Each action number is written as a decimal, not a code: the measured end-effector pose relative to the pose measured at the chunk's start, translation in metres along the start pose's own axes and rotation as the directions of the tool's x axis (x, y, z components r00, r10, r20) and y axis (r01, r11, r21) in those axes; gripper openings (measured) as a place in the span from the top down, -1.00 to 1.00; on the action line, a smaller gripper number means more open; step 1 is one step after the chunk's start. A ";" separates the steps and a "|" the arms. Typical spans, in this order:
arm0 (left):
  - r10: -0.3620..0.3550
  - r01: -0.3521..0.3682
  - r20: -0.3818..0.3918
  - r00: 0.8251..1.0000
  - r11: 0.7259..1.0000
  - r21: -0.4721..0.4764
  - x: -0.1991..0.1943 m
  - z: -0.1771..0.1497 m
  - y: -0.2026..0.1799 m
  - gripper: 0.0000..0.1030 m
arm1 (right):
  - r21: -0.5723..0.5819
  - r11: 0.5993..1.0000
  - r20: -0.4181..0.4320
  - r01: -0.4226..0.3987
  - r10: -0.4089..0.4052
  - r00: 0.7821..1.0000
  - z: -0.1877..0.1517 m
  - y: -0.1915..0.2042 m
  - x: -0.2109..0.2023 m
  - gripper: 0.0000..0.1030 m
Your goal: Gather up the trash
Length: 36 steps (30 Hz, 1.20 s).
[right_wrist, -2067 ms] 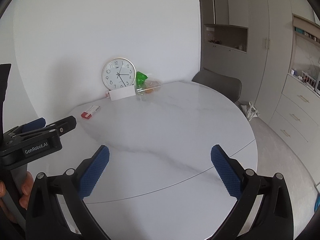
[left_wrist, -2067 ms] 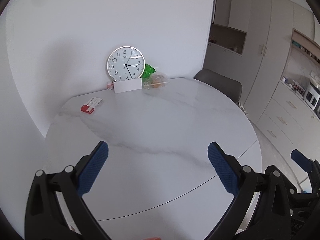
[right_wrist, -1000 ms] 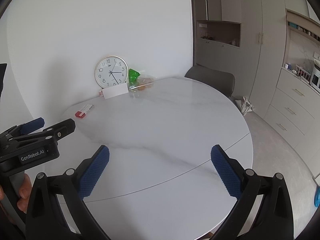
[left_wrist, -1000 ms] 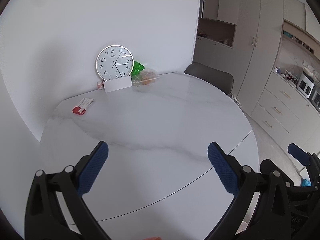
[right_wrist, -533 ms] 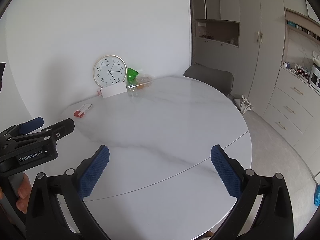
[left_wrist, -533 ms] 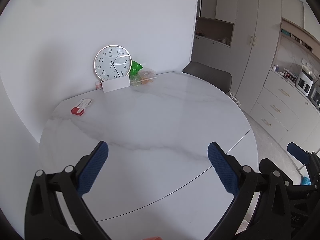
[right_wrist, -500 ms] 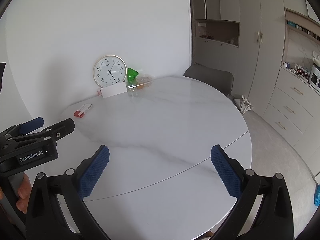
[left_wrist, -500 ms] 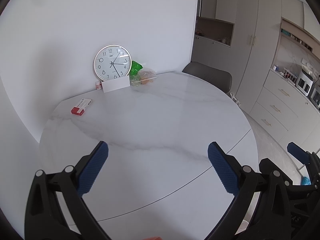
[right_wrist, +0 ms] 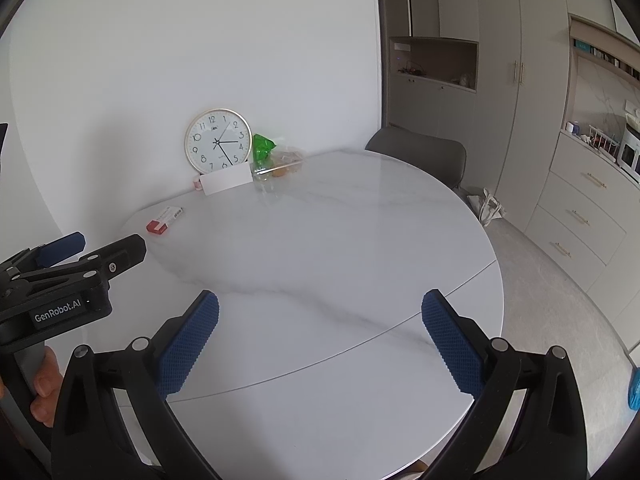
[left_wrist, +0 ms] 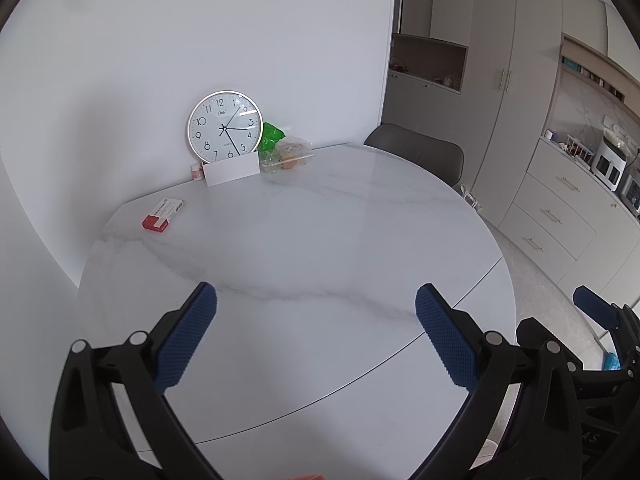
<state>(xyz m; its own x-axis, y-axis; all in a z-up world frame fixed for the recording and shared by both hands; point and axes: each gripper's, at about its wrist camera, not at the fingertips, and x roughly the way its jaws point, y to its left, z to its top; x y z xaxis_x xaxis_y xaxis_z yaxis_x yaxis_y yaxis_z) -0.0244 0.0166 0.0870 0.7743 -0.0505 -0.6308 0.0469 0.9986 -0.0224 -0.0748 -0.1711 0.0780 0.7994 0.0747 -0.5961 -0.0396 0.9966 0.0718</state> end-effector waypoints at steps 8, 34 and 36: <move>0.006 -0.006 0.003 1.000 1.000 0.007 0.001 0.001 0.000 -0.85 | 0.007 1.000 -0.008 0.002 -0.002 1.000 -0.002 -0.001 0.004 -0.96; 0.003 -0.003 0.009 1.000 1.000 0.027 0.018 0.005 -0.001 -0.85 | 0.027 1.000 -0.029 0.004 -0.003 1.000 -0.005 -0.002 0.013 -0.96; -0.002 0.002 0.006 1.000 1.000 0.030 0.019 0.005 -0.001 -0.85 | 0.027 1.000 -0.029 0.003 -0.003 1.000 -0.005 -0.002 0.013 -0.96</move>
<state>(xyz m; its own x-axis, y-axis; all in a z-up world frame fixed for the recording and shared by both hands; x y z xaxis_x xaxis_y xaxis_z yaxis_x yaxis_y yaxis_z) -0.0070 0.0142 0.0791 0.7780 -0.0524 -0.6261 0.0673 0.9977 0.0001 -0.0672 -0.1718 0.0658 0.7815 0.0731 -0.6196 -0.0209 0.9956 0.0911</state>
